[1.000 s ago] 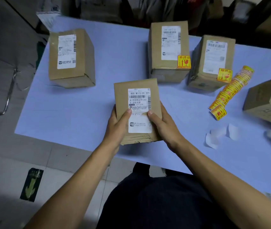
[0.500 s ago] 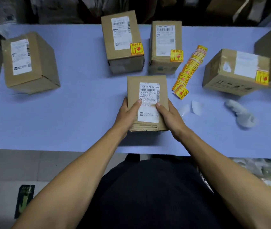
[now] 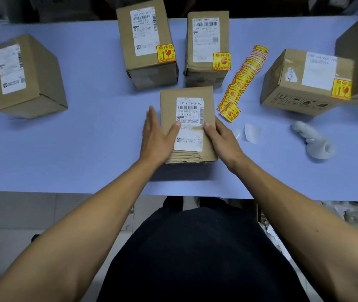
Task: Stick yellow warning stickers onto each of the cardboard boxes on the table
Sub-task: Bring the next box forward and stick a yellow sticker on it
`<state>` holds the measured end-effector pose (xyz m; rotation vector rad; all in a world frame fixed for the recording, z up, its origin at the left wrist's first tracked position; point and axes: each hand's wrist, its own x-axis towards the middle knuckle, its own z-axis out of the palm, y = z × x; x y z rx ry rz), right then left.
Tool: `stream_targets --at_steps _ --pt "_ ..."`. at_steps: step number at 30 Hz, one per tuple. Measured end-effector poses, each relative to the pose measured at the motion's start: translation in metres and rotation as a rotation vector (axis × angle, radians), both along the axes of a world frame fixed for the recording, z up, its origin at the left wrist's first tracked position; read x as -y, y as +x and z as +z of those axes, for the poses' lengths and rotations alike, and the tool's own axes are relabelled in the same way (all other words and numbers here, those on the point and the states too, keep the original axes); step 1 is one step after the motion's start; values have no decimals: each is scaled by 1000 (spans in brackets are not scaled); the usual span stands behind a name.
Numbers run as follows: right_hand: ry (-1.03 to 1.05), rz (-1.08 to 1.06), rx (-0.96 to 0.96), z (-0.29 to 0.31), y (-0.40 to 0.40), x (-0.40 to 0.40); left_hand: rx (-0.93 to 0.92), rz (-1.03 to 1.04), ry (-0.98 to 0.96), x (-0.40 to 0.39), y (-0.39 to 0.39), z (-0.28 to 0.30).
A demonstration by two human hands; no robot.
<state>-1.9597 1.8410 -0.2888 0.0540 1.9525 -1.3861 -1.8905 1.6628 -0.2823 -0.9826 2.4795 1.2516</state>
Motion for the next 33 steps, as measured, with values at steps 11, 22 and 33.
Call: stream_targets --at_steps 11,22,33 --pt "566 32 -443 -24 -55 -11 -74 -731 -587 -14 -38 4" --pt "700 20 -463 -39 -85 -18 -90 -703 -592 -13 -40 2" --pt "470 -188 -211 -27 -88 -29 -77 -701 -544 -13 -38 9"
